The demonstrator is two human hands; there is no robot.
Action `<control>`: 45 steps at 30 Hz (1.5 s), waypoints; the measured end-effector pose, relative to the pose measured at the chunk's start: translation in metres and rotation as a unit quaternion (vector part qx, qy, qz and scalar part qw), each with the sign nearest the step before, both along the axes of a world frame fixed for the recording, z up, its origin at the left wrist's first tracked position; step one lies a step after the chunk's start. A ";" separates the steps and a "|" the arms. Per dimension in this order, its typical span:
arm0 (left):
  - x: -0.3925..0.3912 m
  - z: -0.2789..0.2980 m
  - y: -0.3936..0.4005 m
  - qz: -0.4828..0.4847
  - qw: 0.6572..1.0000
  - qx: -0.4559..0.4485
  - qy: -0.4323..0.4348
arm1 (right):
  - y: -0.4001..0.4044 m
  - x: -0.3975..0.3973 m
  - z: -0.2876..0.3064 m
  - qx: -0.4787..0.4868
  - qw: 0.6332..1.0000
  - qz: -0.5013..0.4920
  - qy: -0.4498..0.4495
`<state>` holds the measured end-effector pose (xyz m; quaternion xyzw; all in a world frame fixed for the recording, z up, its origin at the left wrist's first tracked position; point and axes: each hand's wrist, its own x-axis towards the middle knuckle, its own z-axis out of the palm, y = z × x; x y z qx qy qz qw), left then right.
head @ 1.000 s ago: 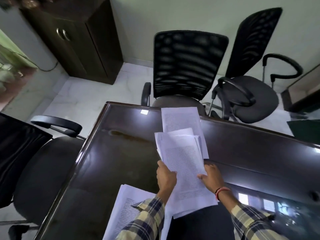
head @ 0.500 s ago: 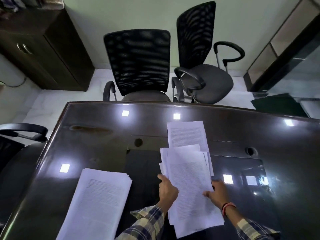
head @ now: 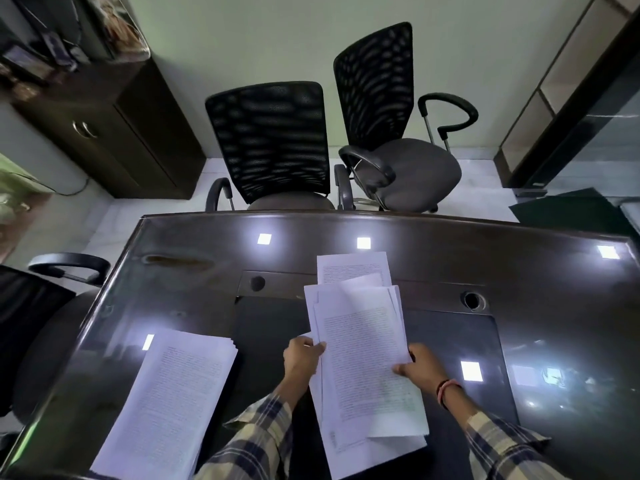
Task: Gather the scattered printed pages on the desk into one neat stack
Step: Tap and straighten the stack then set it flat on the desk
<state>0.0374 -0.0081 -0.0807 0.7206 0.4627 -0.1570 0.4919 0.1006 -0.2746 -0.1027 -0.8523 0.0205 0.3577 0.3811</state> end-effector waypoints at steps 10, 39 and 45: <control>0.061 0.002 0.013 0.029 0.996 0.032 -0.075 | 0.011 0.051 0.000 0.082 0.993 -0.084 -0.021; 0.019 -0.041 0.023 0.068 0.997 0.000 0.048 | 0.019 0.031 -0.043 0.046 0.988 -0.043 0.141; -0.021 -0.022 -0.019 0.080 0.985 0.016 0.152 | 0.040 -0.005 -0.044 -0.192 0.978 0.083 -0.006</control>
